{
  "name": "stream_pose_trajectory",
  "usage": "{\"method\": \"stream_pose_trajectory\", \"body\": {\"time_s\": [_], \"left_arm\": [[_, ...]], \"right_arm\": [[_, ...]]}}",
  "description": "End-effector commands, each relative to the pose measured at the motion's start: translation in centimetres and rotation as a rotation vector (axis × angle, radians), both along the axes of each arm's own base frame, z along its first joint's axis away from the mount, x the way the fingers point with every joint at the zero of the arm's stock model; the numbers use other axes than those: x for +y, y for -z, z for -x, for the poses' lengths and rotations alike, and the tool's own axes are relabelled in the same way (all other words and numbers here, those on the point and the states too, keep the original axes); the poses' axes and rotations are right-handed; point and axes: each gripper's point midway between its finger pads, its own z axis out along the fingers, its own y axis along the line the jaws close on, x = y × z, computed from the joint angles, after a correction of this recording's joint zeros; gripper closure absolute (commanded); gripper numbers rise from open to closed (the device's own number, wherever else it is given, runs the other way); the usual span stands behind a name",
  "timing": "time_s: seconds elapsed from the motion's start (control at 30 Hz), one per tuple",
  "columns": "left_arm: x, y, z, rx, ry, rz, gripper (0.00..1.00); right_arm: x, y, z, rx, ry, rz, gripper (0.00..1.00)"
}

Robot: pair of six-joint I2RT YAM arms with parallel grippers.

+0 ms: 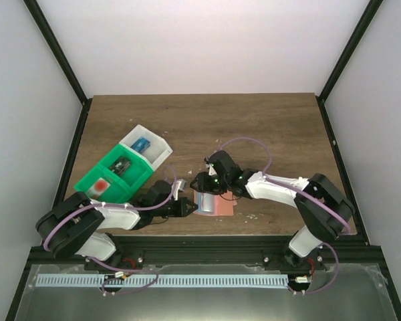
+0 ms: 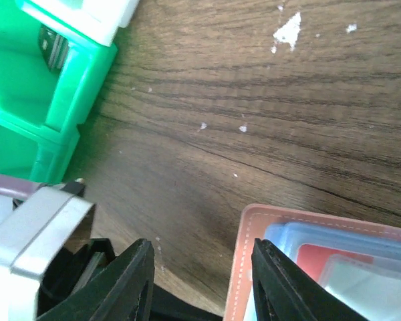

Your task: Take the credit cards out of the card holder

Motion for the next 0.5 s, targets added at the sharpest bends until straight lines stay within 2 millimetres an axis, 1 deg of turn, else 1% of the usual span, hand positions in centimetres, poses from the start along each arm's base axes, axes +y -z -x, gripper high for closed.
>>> {"method": "stream_pose_trajectory", "body": {"time_s": [0.0,0.13,0.27,0.47], "left_arm": [[-0.4,-0.8,-0.3,-0.042,0.013,0.013,1.00],[-0.4,-0.8,-0.3,-0.041,0.014,0.012,1.00],[-0.4,-0.8,-0.3,-0.043,0.014,0.009,1.00],[-0.3,-0.7,-0.3,-0.041,0.008,0.002,1.00]], "right_arm": [[0.0,0.5,-0.3,0.017,0.011,0.046,0.58],[-1.1,1.2,-0.5,0.001,0.033,0.112,0.58],[-2.1,2.2,-0.2,0.006,0.035,0.168,0.58],[-4.3,3.2,0.2,-0.011,0.047,0.265,0.59]]}}
